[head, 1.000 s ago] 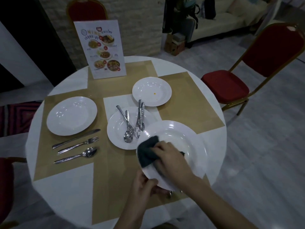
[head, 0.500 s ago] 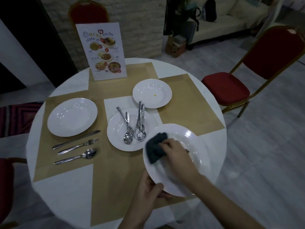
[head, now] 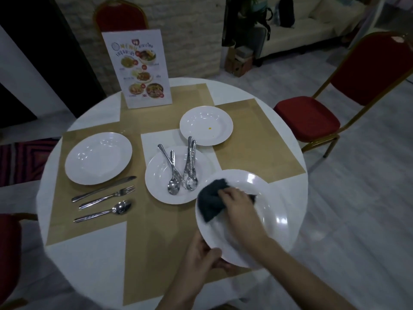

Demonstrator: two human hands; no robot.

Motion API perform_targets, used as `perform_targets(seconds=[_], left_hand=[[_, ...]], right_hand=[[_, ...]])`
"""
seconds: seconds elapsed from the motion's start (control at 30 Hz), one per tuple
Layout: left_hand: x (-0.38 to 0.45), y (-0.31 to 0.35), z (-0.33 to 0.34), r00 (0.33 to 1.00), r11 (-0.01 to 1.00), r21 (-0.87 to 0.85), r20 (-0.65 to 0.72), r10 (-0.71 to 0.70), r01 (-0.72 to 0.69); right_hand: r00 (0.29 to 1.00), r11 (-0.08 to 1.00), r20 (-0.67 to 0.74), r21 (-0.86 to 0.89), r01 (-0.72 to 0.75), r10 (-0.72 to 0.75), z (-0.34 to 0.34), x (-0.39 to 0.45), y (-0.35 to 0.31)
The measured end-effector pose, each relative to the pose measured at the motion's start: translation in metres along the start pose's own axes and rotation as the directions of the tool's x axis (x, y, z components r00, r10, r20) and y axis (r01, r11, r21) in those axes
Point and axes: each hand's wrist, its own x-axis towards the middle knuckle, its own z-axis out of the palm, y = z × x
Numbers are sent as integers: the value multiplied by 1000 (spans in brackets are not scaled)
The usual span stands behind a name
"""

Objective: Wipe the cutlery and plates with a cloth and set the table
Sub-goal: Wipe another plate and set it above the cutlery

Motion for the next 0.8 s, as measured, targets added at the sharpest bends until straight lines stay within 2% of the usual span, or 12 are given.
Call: perform_targets(seconds=[0.07, 0.13, 0.2, 0.23, 0.37, 0.43, 0.53, 0.57, 0.63, 0.7, 0.73, 0.8], left_hand=[[5, -1, -3, 997, 998, -66, -73, -16, 12], [4, 1, -15, 988, 993, -122, -154, -21, 2], [-3, 7, -28, 984, 989, -147, -179, -25, -2], [-7, 10, -34, 984, 990, -138, -179, -23, -2], [-13, 12, -33, 990, 1000, 10, -139, 9, -8], [-9, 11, -17, 998, 996, 93, -60, 19, -14], [0, 6, 4, 1000, 988, 155, 2, 21, -21], [3, 5, 5, 999, 989, 144, -20, 25, -22], [8, 3, -4, 993, 999, 54, -118, 2, 4], [9, 2, -20, 980, 996, -73, -193, -58, 45], [6, 3, -28, 977, 993, -103, -199, -70, 50], [-2, 10, -35, 980, 996, -85, -195, -38, 21]], right_hand=[[976, 979, 78, 41, 201, -204, 11, -9, -19], [915, 931, 176, 31, 363, -363, 6, -14, -16], [864, 891, 271, -45, 452, -424, -9, -20, 5], [870, 885, 268, -103, 454, -415, -18, -22, 19], [964, 964, 249, -219, 153, -96, -31, -27, 69], [979, 986, 204, -159, 44, -11, -20, -23, 60], [983, 993, 159, 55, -106, 96, -1, -13, 16], [990, 990, 122, 117, -83, 69, 7, -10, 6], [983, 981, 146, 174, 81, -107, 8, -6, -13], [898, 914, 184, 149, 376, -399, 1, -11, -5], [856, 887, 231, 99, 451, -461, -8, -13, 5], [854, 882, 278, -49, 469, -439, -23, -14, 31]])
